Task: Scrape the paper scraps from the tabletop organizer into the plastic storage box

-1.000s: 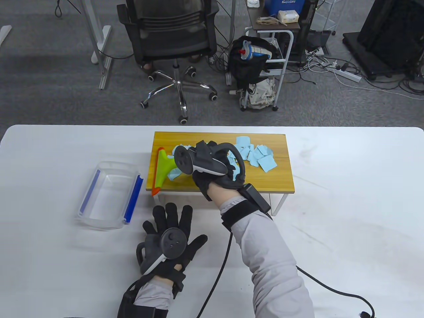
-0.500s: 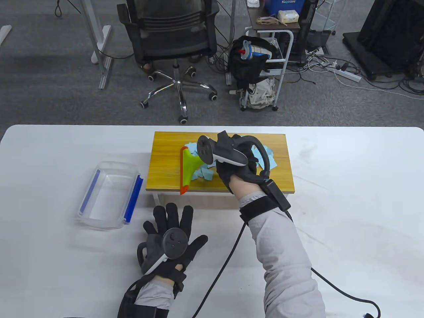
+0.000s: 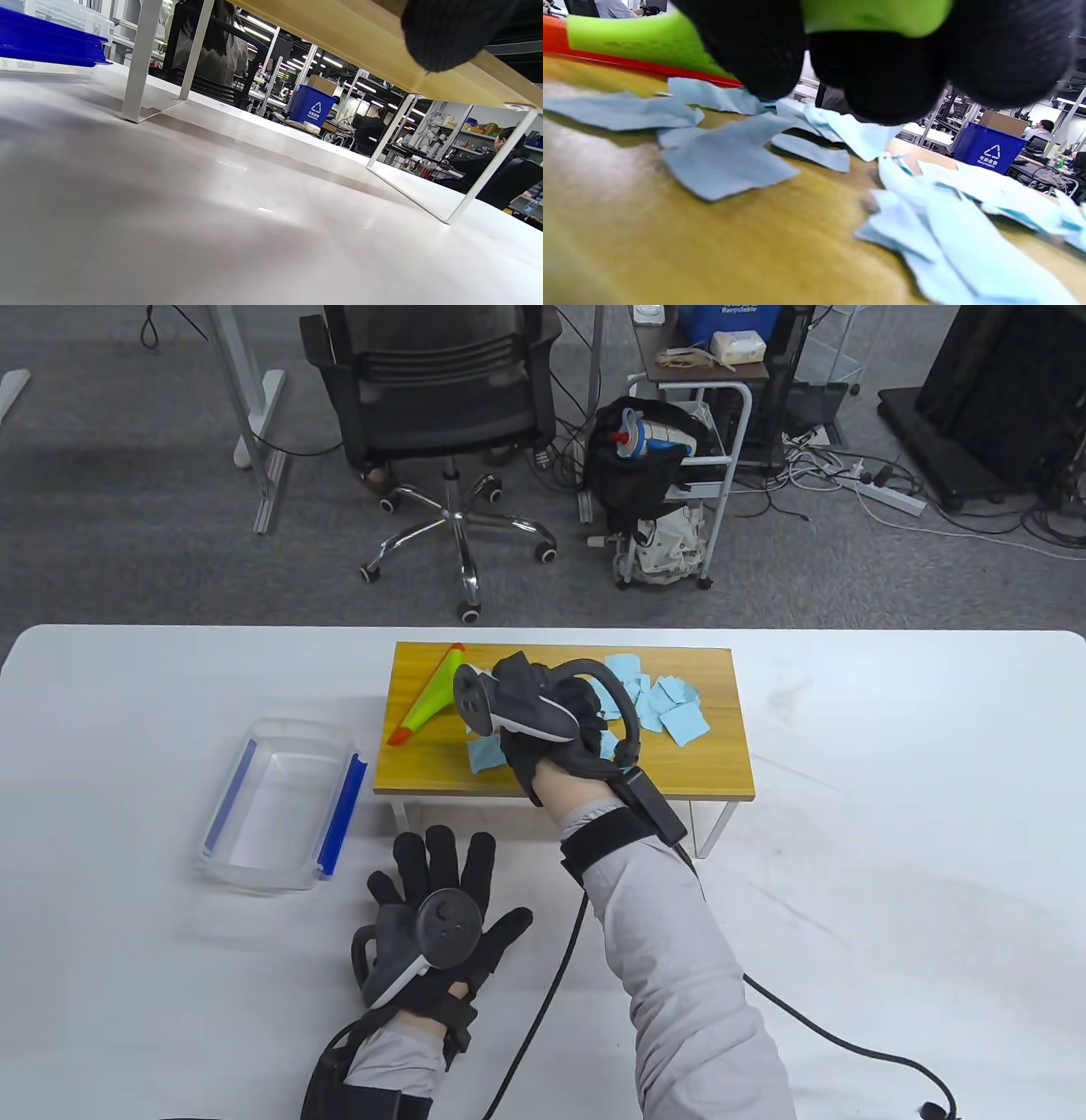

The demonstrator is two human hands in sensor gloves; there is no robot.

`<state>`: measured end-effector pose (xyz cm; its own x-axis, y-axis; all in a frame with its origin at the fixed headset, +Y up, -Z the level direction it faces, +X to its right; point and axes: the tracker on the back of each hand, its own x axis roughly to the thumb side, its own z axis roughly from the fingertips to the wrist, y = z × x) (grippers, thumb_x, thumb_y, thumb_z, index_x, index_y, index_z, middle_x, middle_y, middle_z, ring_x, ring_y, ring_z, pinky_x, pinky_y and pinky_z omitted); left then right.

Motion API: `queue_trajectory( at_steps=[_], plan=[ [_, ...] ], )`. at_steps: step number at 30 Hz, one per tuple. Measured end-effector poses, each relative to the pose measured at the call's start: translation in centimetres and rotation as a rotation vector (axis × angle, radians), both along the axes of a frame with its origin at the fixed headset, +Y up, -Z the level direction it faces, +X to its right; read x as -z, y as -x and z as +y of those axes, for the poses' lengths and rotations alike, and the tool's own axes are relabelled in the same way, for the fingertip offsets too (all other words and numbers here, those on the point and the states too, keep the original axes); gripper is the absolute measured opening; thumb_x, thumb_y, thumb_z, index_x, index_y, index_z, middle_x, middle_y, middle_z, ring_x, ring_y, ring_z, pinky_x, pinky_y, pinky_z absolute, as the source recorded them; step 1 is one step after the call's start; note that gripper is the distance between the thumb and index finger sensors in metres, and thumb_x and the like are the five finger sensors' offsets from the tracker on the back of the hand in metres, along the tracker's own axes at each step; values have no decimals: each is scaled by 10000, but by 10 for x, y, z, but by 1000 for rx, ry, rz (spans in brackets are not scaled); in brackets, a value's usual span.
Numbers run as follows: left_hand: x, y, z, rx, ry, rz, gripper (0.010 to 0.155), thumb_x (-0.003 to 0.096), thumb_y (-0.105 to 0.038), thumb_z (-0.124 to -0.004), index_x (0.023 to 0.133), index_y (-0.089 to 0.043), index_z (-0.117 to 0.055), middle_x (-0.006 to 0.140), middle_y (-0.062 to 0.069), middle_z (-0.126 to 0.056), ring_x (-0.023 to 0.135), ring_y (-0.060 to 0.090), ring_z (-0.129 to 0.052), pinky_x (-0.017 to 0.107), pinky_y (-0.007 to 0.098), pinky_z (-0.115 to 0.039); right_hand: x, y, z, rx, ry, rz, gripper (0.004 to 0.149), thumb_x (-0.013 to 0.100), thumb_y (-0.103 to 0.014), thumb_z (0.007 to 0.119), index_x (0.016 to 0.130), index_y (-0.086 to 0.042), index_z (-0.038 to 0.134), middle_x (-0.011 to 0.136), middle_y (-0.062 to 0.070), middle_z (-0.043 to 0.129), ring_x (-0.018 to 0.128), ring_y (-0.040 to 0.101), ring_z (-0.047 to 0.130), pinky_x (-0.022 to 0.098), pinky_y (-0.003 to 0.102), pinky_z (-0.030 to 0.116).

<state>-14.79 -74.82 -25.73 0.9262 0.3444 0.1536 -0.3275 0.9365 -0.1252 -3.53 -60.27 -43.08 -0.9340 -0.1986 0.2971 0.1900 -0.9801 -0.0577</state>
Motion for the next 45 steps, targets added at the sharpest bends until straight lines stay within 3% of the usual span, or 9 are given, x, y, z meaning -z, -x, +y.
queue_trajectory(
  at_steps=[9,18,22,26,30,32,37,45],
  plan=[
    [-1,-2,0,-6,12,-11,896,546,-714,-701,1117,-375,-98,1194,161,27,1060,516,69,642,805,-80,-1,-23,17,-47,143,-152,681,466,-287,886,1014,-87,533,694,205,876,340,360,997,255,524,874],
    [-1,-2,1,-7,20,-12,895,546,-713,-700,1116,-374,-99,1194,161,25,1058,520,67,641,805,-83,-4,-45,35,-56,162,-241,687,459,-309,891,993,-25,565,605,200,911,222,322,995,171,485,876],
    [-1,-2,0,-6,25,-12,895,548,-712,-700,1116,-373,-97,1194,161,25,1057,519,67,640,806,-84,-7,-50,46,29,77,-186,661,453,-315,899,981,-41,610,634,182,918,269,324,1005,213,488,885],
    [-1,-2,0,-7,28,-12,895,547,-713,-699,1116,-373,-97,1194,162,25,1057,520,66,640,806,-84,-12,-42,53,117,35,-65,617,437,-267,919,965,-93,651,698,173,892,380,394,975,313,567,833],
    [-1,-2,0,-6,30,-13,894,548,-711,-699,1116,-372,-98,1194,163,24,1058,520,65,641,805,-83,-12,-29,45,80,127,106,626,445,-209,894,984,-147,582,801,145,818,591,452,871,509,697,664],
    [-1,-2,1,-7,24,-13,893,548,-713,-698,1117,-374,-100,1196,164,19,1060,520,63,641,806,-84,-10,-26,35,73,185,168,646,455,-196,866,1000,-157,521,839,141,775,640,454,837,526,702,643],
    [-1,-2,0,-8,25,-14,893,548,-711,-699,1118,-370,-101,1197,165,17,1060,520,61,641,806,-86,-4,-31,15,-30,320,66,663,472,-172,847,1013,-170,464,886,152,721,681,457,822,544,714,625],
    [-1,-2,0,-10,32,-16,892,549,-711,-698,1118,-370,-101,1197,164,16,1059,522,60,640,806,-86,4,-57,26,-160,135,4,588,434,-67,892,927,-258,634,901,103,740,799,456,780,593,764,534]
  ],
)
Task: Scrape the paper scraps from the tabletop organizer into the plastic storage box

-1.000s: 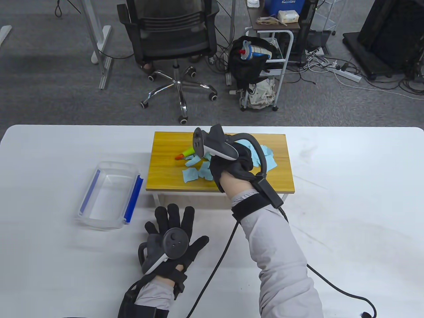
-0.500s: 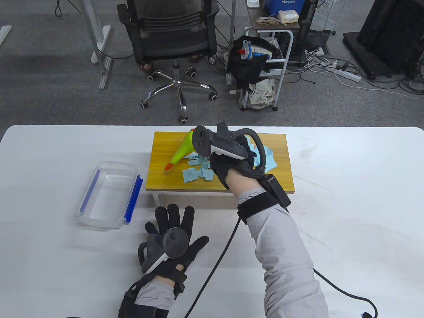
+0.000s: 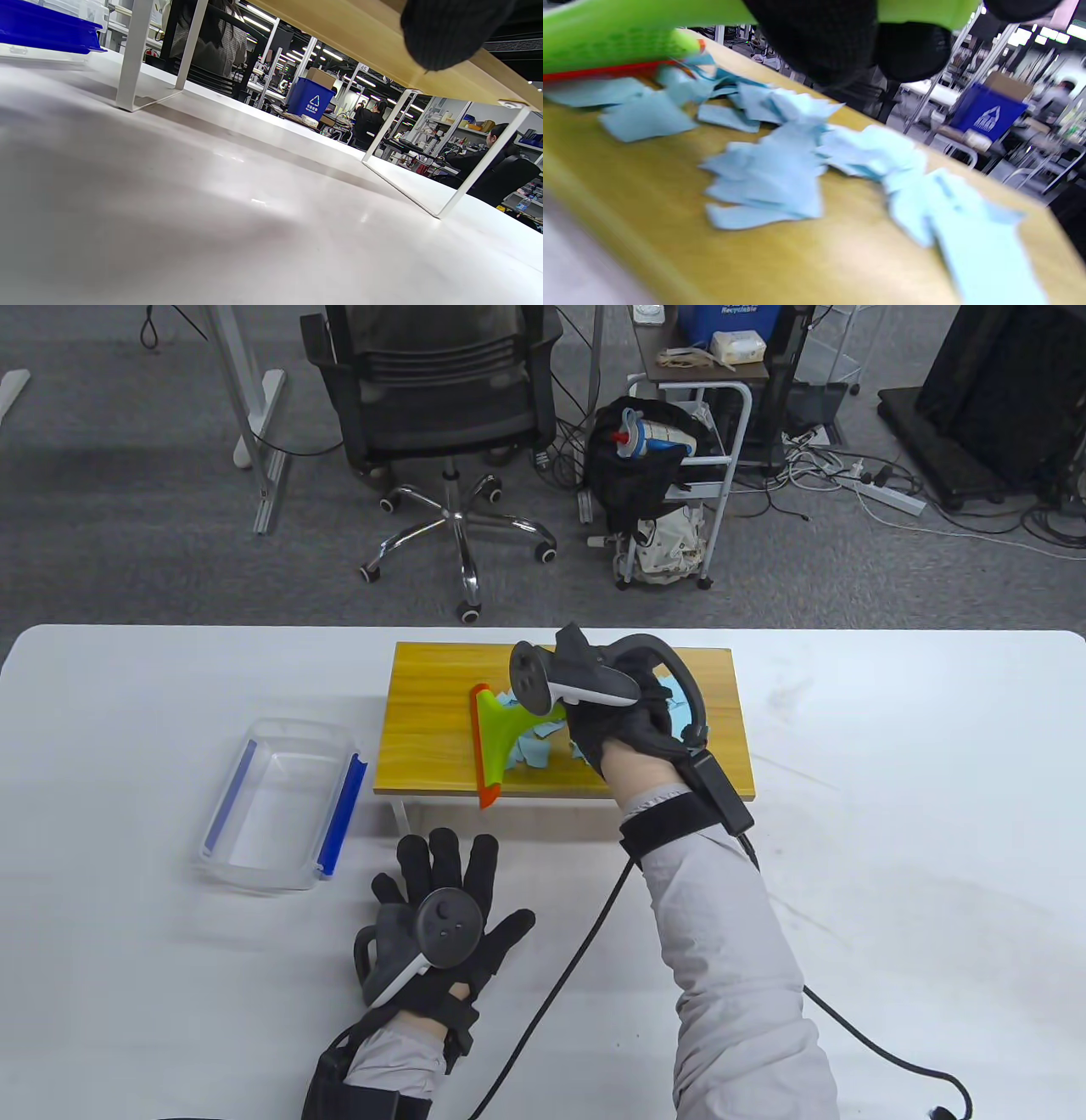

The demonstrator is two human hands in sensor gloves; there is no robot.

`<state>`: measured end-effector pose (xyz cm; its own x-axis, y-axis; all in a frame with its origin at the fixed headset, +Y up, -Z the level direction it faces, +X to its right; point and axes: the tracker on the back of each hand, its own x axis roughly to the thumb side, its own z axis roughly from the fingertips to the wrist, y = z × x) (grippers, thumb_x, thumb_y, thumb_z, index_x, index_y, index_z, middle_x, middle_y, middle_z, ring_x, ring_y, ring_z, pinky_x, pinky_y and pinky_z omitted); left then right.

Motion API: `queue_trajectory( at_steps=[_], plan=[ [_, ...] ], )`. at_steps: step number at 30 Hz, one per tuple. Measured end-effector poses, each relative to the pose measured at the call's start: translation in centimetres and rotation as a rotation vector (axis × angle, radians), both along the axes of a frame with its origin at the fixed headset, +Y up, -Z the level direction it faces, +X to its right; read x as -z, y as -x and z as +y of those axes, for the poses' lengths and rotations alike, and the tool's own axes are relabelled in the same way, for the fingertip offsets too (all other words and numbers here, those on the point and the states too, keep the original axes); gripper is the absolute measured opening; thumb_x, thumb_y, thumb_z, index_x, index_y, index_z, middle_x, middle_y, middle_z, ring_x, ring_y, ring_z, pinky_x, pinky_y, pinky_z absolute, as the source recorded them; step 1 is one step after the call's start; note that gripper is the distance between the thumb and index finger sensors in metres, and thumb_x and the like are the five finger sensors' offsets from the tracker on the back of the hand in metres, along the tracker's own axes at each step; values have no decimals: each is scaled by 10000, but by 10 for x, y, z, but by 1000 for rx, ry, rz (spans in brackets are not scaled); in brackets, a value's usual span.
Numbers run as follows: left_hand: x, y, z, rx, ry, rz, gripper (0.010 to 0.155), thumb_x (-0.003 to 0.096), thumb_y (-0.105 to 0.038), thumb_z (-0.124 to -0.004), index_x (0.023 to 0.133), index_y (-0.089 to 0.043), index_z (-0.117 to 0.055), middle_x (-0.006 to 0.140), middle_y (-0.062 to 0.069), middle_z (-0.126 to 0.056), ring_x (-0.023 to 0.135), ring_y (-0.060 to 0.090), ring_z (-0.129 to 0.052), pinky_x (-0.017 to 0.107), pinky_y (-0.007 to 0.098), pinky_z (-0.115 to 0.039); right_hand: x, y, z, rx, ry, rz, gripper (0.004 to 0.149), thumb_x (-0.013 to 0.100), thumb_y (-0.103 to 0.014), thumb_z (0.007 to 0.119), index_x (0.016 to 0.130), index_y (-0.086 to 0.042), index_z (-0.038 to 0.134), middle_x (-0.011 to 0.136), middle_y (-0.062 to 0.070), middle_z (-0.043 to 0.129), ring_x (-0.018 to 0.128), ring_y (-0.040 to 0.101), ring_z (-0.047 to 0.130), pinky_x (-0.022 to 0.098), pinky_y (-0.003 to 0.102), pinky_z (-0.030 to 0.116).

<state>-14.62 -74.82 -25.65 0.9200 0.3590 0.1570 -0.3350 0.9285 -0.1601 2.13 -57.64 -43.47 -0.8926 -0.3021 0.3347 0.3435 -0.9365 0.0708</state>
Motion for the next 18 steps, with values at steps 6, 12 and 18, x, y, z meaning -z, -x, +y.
queue_trajectory(
  at_steps=[6,12,18],
  plan=[
    [0,0,0,3,10,1,892,550,-711,-697,1117,-369,-100,1196,166,16,1057,522,63,639,806,-86,-2,-10,10,-105,-196,58,561,425,-39,890,887,-283,687,929,72,725,889,442,721,645,758,480],
    [0,0,0,6,21,1,892,551,-711,-697,1116,-370,-97,1196,167,18,1055,522,64,639,806,-85,-6,-12,16,-168,-292,118,551,424,-33,888,868,-304,705,936,45,716,924,411,693,692,709,470],
    [0,0,-1,5,22,2,891,552,-710,-696,1116,-370,-95,1195,165,19,1055,522,65,639,805,-85,-10,-16,26,-168,-381,178,533,424,-37,882,849,-315,722,935,3,703,930,375,682,738,652,462]
  ],
)
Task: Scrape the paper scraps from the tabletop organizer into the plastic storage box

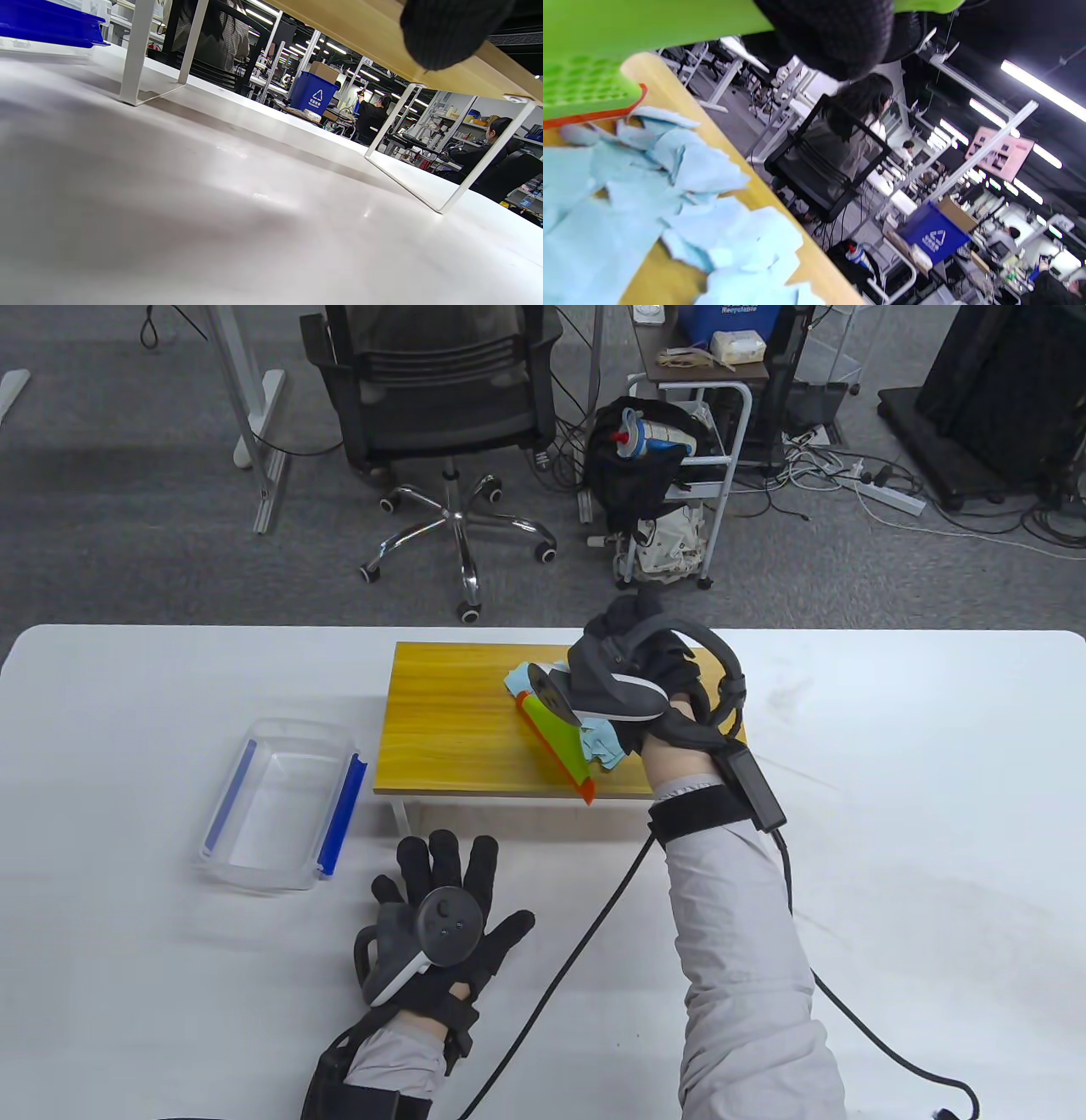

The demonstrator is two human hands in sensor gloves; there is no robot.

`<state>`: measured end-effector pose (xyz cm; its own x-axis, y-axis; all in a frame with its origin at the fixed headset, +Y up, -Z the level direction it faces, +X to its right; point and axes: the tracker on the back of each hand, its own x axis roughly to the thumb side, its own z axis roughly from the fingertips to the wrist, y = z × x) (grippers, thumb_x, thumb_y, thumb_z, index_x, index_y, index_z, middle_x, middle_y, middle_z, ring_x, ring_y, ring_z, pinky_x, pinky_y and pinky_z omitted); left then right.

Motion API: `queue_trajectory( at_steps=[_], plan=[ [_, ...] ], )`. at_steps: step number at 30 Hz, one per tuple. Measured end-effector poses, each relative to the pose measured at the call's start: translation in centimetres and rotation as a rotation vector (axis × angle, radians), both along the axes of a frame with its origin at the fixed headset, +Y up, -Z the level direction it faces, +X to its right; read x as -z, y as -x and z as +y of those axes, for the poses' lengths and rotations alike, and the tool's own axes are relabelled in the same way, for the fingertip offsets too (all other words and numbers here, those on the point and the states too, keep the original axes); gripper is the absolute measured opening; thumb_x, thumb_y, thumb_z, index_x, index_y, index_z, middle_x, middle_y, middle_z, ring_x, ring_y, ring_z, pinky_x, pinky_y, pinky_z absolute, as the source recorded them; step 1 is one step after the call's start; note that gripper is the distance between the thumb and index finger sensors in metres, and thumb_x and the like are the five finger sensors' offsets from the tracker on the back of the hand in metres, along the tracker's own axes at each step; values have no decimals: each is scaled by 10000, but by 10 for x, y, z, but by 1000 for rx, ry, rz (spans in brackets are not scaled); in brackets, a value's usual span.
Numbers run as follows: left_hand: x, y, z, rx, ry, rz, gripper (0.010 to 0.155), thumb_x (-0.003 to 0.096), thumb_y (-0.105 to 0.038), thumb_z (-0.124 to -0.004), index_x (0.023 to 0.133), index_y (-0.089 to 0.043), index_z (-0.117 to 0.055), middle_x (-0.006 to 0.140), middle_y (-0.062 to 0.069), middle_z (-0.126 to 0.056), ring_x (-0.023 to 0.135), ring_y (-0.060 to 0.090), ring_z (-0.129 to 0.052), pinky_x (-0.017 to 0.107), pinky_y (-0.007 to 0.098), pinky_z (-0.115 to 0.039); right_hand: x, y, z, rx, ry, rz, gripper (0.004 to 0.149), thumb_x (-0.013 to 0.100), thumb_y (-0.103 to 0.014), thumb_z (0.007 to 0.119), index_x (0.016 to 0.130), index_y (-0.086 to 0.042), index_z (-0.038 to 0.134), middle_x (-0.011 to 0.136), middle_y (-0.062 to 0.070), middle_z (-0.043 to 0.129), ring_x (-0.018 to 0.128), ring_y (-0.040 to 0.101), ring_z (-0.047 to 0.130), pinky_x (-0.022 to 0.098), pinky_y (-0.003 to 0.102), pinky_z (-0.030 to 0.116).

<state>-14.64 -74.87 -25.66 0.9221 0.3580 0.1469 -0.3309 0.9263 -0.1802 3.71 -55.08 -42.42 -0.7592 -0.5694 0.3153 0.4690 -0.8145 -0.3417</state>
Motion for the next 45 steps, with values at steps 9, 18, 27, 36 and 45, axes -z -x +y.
queue_trajectory(
  at_steps=[9,18,27,36,45],
  plan=[
    [1,-1,-1,-3,4,-3,892,551,-709,-699,1116,-369,-98,1195,167,17,1055,523,64,637,806,-85,6,-1,-15,266,49,-110,641,421,-212,902,978,-248,587,890,110,788,681,419,909,505,624,754],
    [0,-2,-1,-4,8,-8,890,553,-706,-698,1118,-368,-100,1196,167,14,1055,523,61,638,806,-84,10,10,-41,167,100,-115,721,417,-301,906,1002,-331,486,839,130,846,454,317,1024,315,477,888],
    [1,-2,-2,-6,14,-7,888,554,-706,-696,1117,-369,-98,1196,168,16,1055,523,61,638,805,-84,7,-14,-26,165,138,-196,715,416,-232,923,993,-348,518,873,143,819,540,372,971,404,559,814],
    [1,-2,-2,-6,25,-7,888,554,-705,-697,1116,-368,-97,1195,169,16,1053,525,61,636,806,-85,2,-32,-16,203,129,-235,688,414,-233,925,988,-344,561,862,142,831,552,374,965,418,559,810],
    [1,-2,-2,-7,25,-4,888,555,-705,-696,1116,-368,-96,1195,168,17,1053,525,62,636,806,-84,3,-51,4,259,-42,-454,660,422,-299,927,995,-276,599,791,255,884,282,305,1027,195,440,873]
  ],
)
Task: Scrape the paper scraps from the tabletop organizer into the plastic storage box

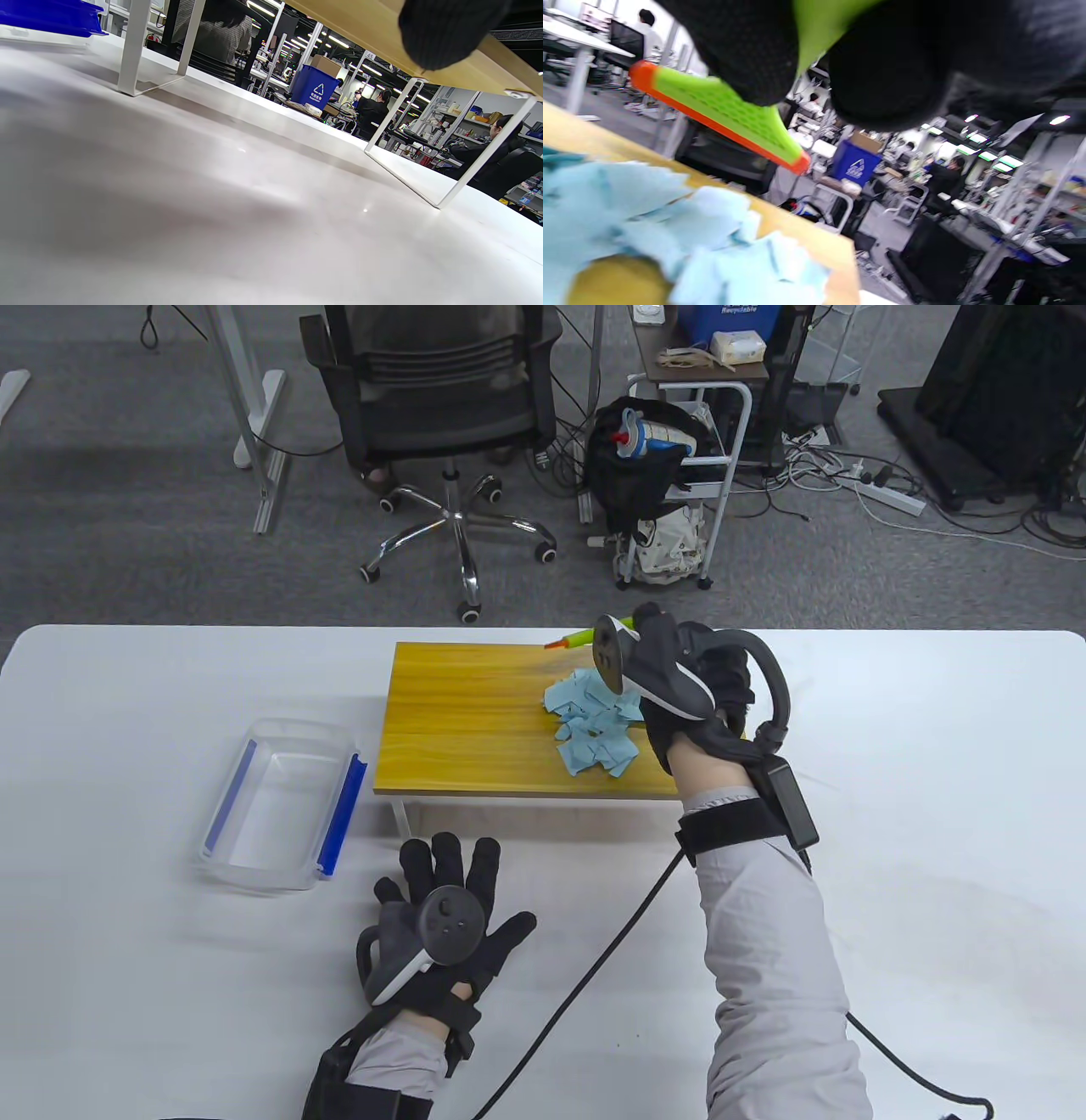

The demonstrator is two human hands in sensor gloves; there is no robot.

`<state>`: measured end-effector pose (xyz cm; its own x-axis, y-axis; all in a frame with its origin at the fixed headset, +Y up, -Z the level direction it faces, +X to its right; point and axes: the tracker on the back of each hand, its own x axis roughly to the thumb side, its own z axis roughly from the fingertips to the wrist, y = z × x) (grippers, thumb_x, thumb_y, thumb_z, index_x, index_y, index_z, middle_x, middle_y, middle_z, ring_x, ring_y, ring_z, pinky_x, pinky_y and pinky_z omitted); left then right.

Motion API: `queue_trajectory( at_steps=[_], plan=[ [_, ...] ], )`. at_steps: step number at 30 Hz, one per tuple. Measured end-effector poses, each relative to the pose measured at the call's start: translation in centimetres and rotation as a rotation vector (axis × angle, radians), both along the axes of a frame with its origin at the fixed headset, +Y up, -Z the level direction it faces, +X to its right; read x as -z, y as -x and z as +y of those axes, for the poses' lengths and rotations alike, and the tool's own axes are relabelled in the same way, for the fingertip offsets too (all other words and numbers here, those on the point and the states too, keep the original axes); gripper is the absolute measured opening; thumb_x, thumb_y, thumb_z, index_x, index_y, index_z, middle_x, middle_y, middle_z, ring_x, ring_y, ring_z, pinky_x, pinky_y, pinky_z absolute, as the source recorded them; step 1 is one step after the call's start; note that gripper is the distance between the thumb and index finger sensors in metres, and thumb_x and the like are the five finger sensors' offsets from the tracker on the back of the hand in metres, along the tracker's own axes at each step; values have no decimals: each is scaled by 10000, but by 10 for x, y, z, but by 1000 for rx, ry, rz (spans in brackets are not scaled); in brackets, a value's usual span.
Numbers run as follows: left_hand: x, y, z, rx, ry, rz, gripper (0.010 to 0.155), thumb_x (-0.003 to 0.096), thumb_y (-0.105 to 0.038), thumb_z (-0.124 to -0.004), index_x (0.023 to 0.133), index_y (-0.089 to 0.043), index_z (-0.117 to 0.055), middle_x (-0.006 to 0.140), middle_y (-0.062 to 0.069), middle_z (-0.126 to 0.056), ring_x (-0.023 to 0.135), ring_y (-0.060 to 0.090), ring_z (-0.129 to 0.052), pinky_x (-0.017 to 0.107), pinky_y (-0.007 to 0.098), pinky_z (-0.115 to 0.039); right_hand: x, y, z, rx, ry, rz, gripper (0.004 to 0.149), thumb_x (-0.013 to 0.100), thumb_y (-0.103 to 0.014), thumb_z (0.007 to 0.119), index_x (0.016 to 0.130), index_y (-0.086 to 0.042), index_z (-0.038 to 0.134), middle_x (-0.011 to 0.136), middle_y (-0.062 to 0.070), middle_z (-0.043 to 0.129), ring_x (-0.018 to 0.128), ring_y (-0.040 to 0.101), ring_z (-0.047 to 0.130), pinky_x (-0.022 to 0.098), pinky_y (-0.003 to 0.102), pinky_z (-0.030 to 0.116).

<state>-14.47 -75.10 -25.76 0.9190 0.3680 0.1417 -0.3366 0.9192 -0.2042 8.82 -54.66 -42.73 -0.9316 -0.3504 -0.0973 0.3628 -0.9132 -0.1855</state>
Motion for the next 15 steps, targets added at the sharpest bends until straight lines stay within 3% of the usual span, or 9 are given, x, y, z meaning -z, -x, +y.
queue_trajectory(
  at_steps=[7,15],
  plan=[
    [0,0,0,-1,3,0,888,557,-703,-697,1116,-366,-95,1195,170,15,1052,527,61,635,806,-84,5,-1,-29,-274,57,-176,589,435,-371,892,953,-163,704,655,246,971,61,194,1018,10,326,864],
    [1,0,-1,-5,0,2,886,558,-701,-698,1116,-366,-98,1195,172,14,1053,526,61,635,806,-83,-5,30,-35,-314,151,-130,576,439,-346,887,935,-101,727,597,264,987,14,187,1012,-28,322,858]
  ],
)
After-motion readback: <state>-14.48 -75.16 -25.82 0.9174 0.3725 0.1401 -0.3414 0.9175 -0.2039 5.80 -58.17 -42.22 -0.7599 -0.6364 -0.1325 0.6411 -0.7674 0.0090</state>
